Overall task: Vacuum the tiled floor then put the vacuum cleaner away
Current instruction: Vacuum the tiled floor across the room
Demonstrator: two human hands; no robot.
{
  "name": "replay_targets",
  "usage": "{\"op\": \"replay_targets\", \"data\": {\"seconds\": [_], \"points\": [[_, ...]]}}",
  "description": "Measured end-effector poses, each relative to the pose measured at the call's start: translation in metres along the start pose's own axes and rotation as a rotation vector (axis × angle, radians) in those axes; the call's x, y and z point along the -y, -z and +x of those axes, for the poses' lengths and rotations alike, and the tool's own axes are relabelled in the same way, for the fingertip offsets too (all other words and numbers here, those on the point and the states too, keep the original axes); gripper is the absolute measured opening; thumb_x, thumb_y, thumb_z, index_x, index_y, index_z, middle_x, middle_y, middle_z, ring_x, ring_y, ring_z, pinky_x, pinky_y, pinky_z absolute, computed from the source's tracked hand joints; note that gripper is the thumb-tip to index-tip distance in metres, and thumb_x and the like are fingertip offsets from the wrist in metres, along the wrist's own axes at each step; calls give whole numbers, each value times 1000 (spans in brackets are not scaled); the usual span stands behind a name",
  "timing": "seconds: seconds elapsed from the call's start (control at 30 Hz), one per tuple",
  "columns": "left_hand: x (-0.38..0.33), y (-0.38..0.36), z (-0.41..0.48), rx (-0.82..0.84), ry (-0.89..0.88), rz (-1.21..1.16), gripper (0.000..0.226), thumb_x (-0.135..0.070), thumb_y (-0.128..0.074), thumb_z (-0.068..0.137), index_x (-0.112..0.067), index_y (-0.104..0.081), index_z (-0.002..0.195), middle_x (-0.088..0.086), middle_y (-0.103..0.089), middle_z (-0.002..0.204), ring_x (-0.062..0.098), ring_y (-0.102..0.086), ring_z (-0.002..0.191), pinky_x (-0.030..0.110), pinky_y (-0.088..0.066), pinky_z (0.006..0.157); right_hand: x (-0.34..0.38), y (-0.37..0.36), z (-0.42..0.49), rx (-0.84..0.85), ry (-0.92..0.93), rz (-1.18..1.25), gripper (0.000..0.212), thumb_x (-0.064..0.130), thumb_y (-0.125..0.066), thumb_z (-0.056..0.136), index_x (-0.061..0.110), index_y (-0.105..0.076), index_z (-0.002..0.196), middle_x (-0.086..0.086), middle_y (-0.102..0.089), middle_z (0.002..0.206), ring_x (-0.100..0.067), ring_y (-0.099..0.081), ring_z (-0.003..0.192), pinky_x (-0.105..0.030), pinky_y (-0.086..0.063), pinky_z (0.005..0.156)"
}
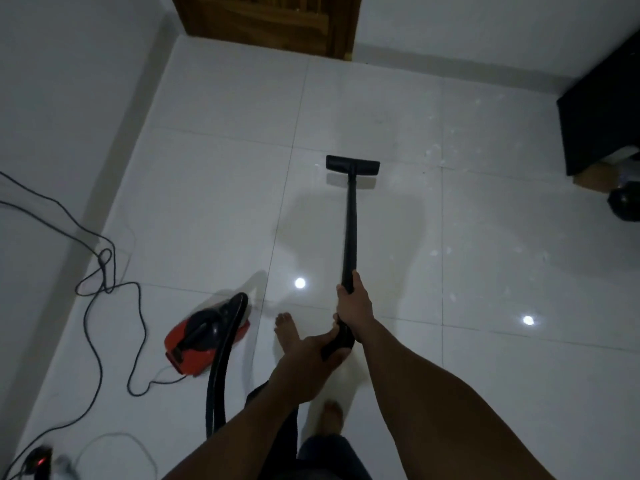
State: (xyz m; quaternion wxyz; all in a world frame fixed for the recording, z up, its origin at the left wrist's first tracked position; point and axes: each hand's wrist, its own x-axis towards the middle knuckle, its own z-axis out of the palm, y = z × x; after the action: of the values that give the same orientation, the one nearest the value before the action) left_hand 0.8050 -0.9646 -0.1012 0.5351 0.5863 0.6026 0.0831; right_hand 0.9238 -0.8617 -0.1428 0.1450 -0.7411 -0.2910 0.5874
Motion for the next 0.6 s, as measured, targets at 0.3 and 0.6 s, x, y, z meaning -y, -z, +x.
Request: {"op": "replay_targets", "data": {"seconds": [0.3,0.6], "points": [[22,-111,-124,-15,96,-24,43,-46,-52,97,-37,-49,139,9,-68,110,18,-57,108,36,-34,112,-142,8,-89,24,-46,-21,65,32,-49,107,40,-16,162,-17,-65,120,-18,-62,66,-17,-46,39],[64,-158,-228,64,105,-93,52,-54,-58,92,-45,-45,142,-16,-70,85,-3,-66,65,16,-52,58,-244,-19,-168,24,-85,10,65,28,-48,108,38,-15,163,-18,-63,129,-19,-61,67,-23,-49,47]]}}
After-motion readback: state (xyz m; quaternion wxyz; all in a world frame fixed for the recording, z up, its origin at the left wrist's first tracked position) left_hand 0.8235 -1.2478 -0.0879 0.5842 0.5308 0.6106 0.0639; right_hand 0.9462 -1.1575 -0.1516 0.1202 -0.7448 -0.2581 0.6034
